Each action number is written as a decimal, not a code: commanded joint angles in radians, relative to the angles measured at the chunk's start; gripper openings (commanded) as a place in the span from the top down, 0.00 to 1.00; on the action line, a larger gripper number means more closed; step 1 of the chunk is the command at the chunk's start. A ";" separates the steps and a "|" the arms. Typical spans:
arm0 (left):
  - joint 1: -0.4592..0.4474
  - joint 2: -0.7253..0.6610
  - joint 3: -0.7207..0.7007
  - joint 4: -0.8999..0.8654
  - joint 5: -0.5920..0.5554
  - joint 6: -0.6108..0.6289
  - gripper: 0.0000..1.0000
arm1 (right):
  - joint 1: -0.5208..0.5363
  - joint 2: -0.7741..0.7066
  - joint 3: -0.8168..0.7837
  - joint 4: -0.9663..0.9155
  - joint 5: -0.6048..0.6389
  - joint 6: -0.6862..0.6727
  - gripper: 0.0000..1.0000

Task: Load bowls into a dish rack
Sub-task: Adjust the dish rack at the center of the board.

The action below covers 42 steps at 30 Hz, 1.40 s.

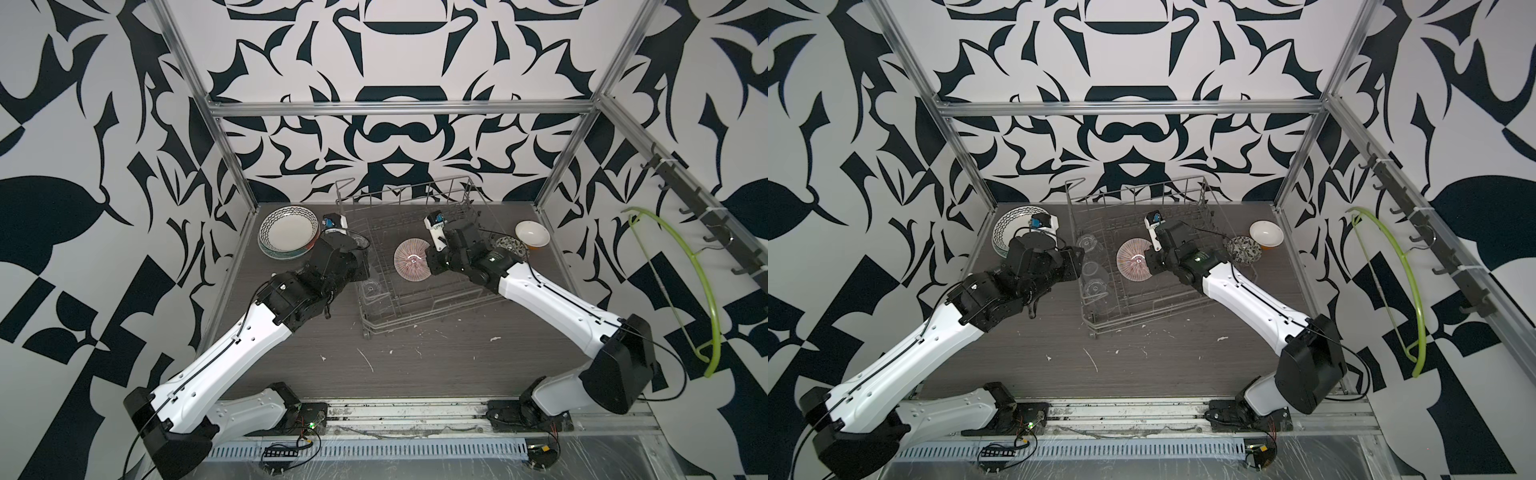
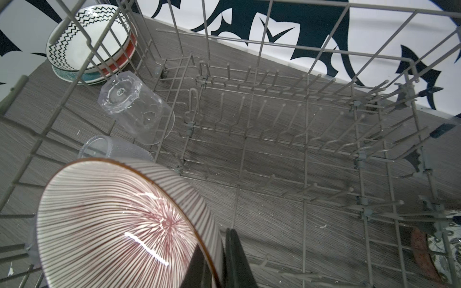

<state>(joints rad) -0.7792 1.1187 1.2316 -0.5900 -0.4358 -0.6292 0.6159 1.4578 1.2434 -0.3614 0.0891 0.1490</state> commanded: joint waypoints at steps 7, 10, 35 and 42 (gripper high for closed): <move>-0.001 0.066 -0.004 -0.061 -0.059 -0.021 0.56 | -0.001 -0.067 0.048 0.064 0.050 -0.014 1.00; 0.000 0.077 -0.007 -0.072 -0.066 -0.029 0.55 | 0.001 -0.078 0.040 0.065 0.062 -0.015 1.00; 0.081 0.044 -0.051 -0.161 -0.077 0.038 0.99 | -0.001 -0.116 0.011 0.067 0.086 -0.022 1.00; 0.207 -0.016 -0.083 -0.178 -0.038 0.088 1.00 | -0.001 -0.106 0.018 0.061 0.086 -0.025 1.00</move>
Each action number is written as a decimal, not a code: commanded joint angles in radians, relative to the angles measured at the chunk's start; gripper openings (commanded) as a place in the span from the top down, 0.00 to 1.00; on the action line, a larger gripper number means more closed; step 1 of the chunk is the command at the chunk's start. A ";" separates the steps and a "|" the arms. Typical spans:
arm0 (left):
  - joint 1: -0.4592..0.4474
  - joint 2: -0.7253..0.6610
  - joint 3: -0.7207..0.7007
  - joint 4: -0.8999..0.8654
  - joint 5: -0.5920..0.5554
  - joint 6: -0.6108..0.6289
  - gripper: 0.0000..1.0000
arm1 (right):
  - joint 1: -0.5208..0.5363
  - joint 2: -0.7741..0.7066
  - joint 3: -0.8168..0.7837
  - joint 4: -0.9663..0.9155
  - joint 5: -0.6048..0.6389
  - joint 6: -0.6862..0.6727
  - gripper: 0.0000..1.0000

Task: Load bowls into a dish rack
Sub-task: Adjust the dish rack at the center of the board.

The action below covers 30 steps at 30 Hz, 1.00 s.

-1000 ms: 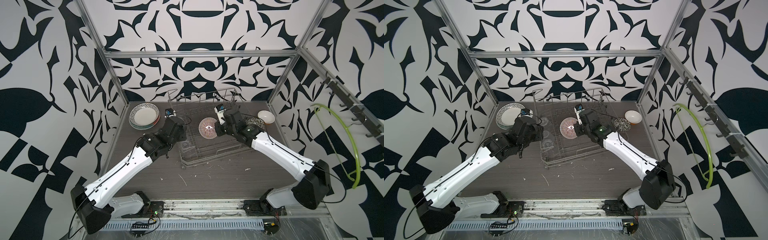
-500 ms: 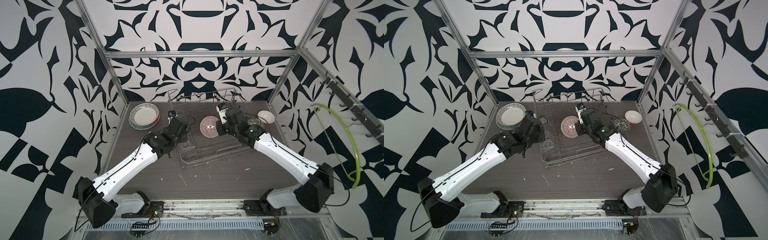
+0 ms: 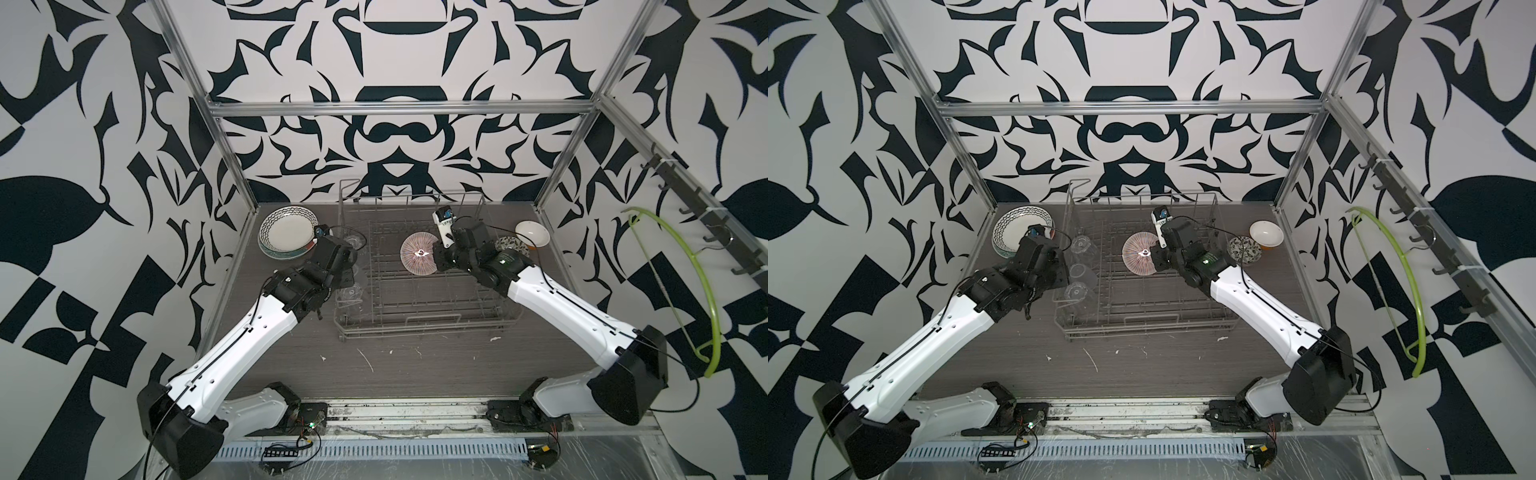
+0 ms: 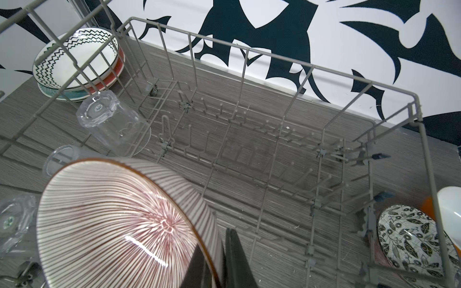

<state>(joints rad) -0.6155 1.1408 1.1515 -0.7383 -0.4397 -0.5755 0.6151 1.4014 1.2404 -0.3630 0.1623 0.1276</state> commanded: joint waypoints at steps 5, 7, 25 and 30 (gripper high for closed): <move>0.054 -0.028 0.004 -0.023 -0.010 0.055 0.72 | 0.001 -0.043 0.028 0.057 0.050 -0.005 1.00; 0.054 -0.024 0.009 -0.013 -0.006 0.063 0.65 | 0.000 -0.041 0.028 0.056 0.051 -0.005 1.00; 0.026 0.101 0.264 0.045 0.133 0.144 0.60 | 0.000 0.018 0.064 0.068 -0.007 0.000 1.00; -0.049 0.240 0.310 0.106 0.147 0.141 0.61 | 0.001 0.037 0.085 0.077 -0.023 0.006 1.00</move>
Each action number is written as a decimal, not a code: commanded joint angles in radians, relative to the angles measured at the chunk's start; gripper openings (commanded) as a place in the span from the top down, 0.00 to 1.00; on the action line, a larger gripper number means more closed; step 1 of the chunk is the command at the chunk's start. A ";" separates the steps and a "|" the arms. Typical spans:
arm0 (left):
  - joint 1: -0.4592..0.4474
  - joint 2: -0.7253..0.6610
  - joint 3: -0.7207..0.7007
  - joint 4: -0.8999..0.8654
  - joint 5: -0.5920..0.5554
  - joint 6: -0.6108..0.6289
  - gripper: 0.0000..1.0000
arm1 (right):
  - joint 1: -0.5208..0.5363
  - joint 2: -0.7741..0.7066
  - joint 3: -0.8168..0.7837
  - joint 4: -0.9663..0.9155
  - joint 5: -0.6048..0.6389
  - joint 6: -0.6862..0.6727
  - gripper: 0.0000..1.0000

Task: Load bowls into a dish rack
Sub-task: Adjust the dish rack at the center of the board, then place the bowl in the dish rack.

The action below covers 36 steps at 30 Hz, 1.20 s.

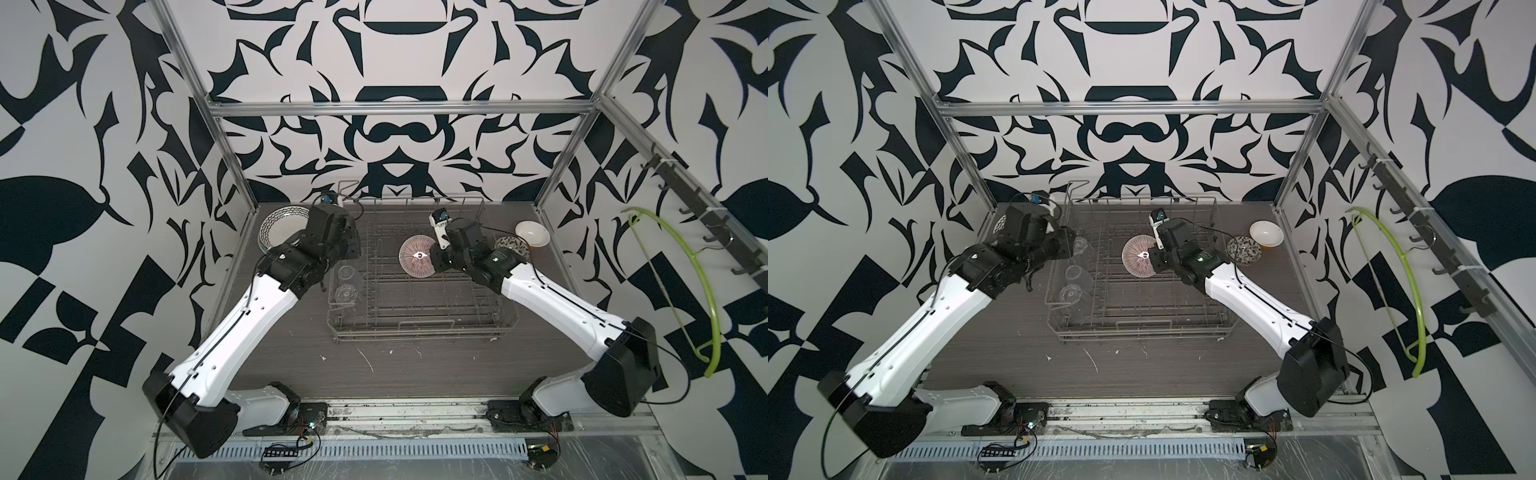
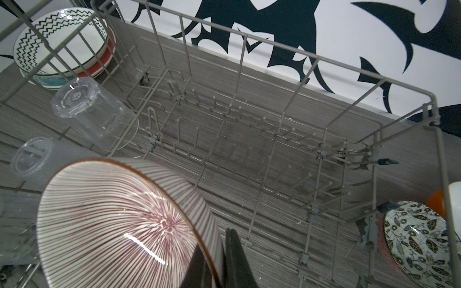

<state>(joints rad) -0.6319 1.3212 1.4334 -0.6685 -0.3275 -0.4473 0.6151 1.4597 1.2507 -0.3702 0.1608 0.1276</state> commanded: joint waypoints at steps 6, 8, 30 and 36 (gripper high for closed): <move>-0.105 0.204 0.128 0.034 0.022 0.024 0.62 | 0.001 0.002 0.097 0.084 -0.024 0.001 1.00; -0.110 0.227 0.139 0.036 0.037 0.019 0.62 | 0.000 0.007 0.102 0.082 -0.023 -0.002 1.00; -0.124 0.342 0.153 0.066 0.074 0.023 0.66 | 0.001 0.011 0.127 0.093 -0.033 -0.009 1.00; -0.124 0.358 0.153 0.075 0.093 0.019 0.68 | 0.001 0.007 0.119 0.093 -0.038 -0.009 1.00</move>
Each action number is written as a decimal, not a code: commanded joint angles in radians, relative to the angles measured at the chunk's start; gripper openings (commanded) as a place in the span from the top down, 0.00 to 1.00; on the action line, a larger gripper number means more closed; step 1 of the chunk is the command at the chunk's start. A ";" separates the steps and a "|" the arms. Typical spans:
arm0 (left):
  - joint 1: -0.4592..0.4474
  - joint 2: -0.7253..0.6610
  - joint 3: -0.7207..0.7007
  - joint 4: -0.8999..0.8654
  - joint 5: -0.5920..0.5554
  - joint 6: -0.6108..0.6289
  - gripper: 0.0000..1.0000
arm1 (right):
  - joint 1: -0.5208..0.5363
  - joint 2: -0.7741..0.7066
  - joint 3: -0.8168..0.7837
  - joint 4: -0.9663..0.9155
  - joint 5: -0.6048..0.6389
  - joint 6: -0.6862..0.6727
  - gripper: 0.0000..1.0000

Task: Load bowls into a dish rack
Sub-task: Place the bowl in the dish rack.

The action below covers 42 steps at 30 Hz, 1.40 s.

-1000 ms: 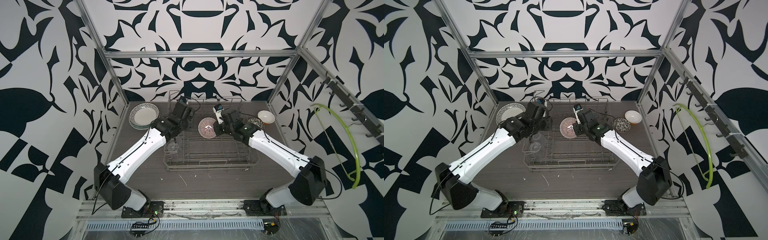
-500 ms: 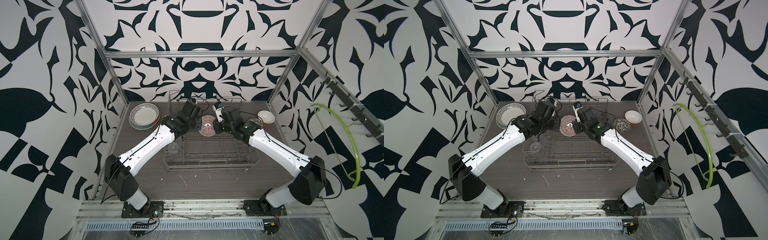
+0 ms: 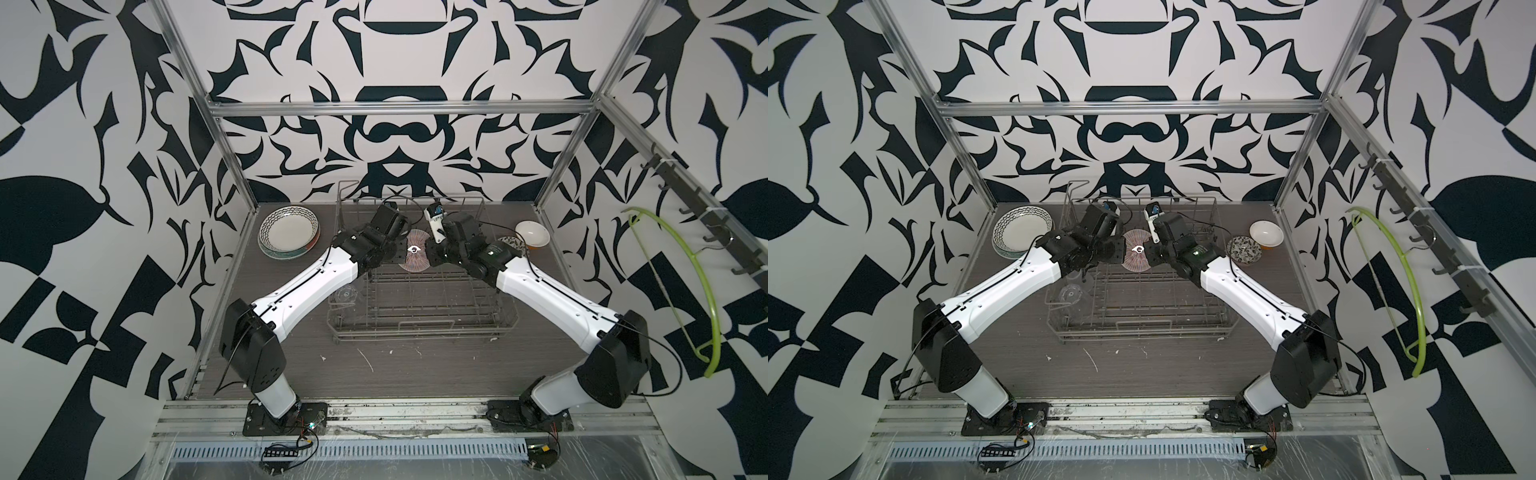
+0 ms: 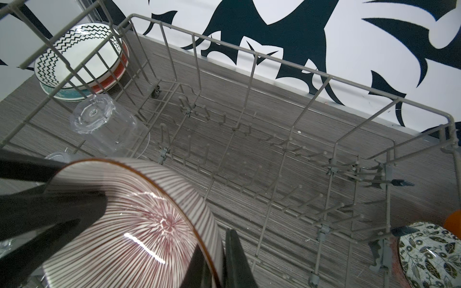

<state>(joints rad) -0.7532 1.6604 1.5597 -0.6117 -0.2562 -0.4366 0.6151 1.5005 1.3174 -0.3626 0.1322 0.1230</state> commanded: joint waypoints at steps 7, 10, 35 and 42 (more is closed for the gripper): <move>-0.003 0.034 0.027 0.049 0.041 0.007 0.74 | 0.000 -0.037 0.056 0.083 -0.014 -0.008 1.00; -0.004 0.044 0.031 0.054 0.054 0.007 0.86 | 0.001 -0.040 0.055 0.080 -0.018 -0.011 1.00; 0.321 -0.055 -0.062 0.333 0.764 -0.107 1.00 | 0.000 -0.347 -0.158 0.164 -0.220 0.023 0.22; 0.353 -0.011 -0.085 0.555 1.072 -0.244 1.00 | -0.002 -0.335 -0.201 0.278 -0.446 0.037 0.22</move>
<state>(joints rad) -0.3767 1.6501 1.4944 -0.2665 0.5529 -0.5877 0.6125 1.1690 1.1271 -0.1951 -0.1791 0.1490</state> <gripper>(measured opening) 0.108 0.785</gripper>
